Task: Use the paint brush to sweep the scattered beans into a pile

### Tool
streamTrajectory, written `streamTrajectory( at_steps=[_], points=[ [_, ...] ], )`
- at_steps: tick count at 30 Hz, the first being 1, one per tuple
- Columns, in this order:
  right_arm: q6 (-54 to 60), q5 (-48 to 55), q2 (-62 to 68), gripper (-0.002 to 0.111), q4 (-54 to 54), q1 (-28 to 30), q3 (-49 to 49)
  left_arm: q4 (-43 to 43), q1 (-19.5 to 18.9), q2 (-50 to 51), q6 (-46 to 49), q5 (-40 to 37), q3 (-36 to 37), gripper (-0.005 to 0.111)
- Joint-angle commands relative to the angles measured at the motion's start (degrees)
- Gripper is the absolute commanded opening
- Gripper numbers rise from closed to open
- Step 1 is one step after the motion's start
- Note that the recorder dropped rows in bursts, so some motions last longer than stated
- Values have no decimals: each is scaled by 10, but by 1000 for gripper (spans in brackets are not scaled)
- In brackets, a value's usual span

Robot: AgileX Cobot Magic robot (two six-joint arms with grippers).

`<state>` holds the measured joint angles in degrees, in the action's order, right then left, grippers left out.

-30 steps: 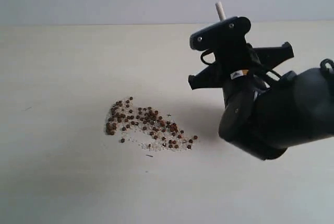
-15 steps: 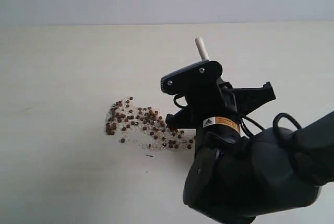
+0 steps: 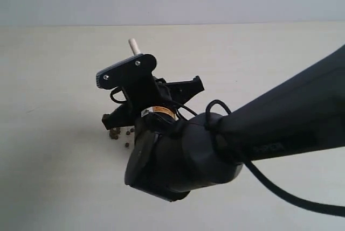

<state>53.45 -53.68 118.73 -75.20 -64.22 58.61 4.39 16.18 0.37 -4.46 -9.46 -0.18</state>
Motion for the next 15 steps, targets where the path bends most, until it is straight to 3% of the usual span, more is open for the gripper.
streamTrajectory(
  at_steps=[1,10,15],
  points=[
    [8,-17,19,0,-20,-1,47,-1,11,-4,-3,1,2,0],
    [124,-129,-43,0,-94,-10,47,-1,11,-4,-3,1,2,0],
    [144,-133,-38,0,-93,-10,47,-1,11,-4,-3,1,2,0]
  ],
)
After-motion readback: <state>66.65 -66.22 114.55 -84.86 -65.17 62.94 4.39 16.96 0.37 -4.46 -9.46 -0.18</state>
